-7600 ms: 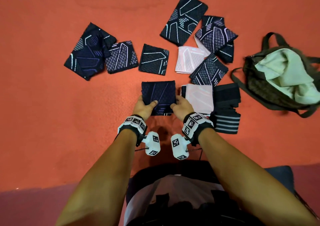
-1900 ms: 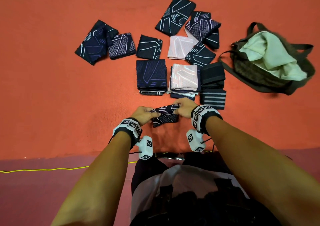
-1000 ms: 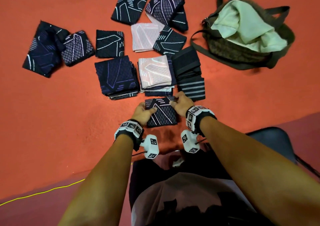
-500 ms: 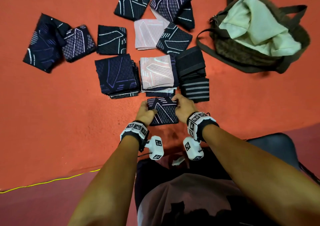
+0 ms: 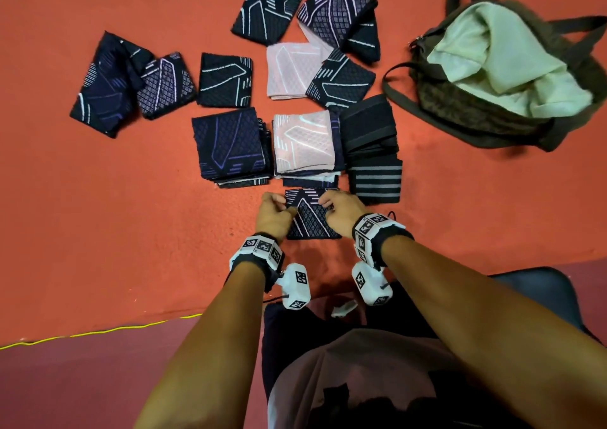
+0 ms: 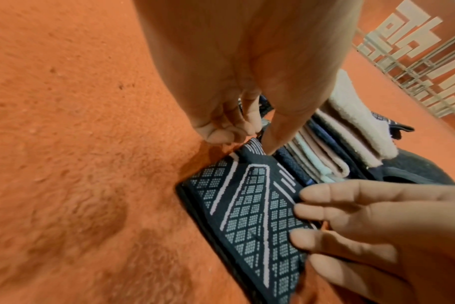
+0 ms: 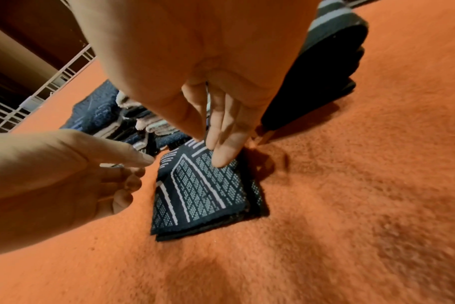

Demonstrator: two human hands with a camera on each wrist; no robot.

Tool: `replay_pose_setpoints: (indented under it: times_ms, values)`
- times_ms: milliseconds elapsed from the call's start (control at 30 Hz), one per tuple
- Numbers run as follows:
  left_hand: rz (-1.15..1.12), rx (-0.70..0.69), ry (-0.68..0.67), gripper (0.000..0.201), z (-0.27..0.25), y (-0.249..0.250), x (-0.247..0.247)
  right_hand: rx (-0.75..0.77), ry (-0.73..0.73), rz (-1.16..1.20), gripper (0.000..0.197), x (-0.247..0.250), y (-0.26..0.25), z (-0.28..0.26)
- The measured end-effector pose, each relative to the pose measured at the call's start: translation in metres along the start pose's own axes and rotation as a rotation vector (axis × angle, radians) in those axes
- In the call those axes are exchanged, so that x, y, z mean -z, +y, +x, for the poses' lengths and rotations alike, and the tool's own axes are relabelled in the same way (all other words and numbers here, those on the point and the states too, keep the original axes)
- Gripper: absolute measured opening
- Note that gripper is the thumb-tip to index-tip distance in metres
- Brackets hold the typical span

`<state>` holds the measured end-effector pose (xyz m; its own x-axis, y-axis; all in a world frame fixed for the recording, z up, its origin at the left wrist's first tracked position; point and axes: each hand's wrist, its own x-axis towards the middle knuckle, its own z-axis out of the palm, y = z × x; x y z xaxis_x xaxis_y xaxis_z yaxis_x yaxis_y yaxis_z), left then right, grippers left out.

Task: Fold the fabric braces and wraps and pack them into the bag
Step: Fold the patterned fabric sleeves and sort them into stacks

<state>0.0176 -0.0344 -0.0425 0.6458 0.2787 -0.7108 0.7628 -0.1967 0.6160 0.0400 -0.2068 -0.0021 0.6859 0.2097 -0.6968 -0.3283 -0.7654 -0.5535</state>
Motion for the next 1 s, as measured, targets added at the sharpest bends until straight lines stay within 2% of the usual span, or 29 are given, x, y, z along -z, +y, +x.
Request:
replay_pose_setpoints:
  times_ms: [133, 200, 400, 533, 633, 900, 1000]
  values:
    - [0.029, 0.081, -0.183, 0.021, -0.003, -0.005, -0.001, -0.033, -0.087, -0.040, 0.048, -0.004, 0.000, 0.000]
    - [0.048, 0.109, -0.217, 0.018, -0.004, -0.005, -0.003, -0.032, -0.094, -0.070, 0.048, -0.005, 0.001, 0.000]
    - [0.080, 0.083, -0.236, 0.011, -0.012, 0.009, -0.002, -0.034, -0.119, -0.146, 0.042, 0.001, -0.006, -0.001]
    - [0.094, -0.011, -0.237, 0.028, -0.018, 0.032, 0.018, -0.054, -0.083, -0.138, 0.031, 0.021, -0.027, 0.000]
    - [0.113, -0.067, -0.217, 0.032, -0.015, 0.056, 0.034, -0.021, -0.100, -0.190, 0.030, 0.043, -0.050, 0.002]
    - [0.192, -0.152, -0.194, 0.024, -0.008, 0.124, 0.051, 0.031, 0.007, -0.227, 0.031, 0.092, -0.090, 0.013]
    - [0.217, -0.175, -0.183, 0.009, -0.002, 0.148, 0.047, 0.055, 0.015, -0.275, 0.030, 0.113, -0.097, 0.018]
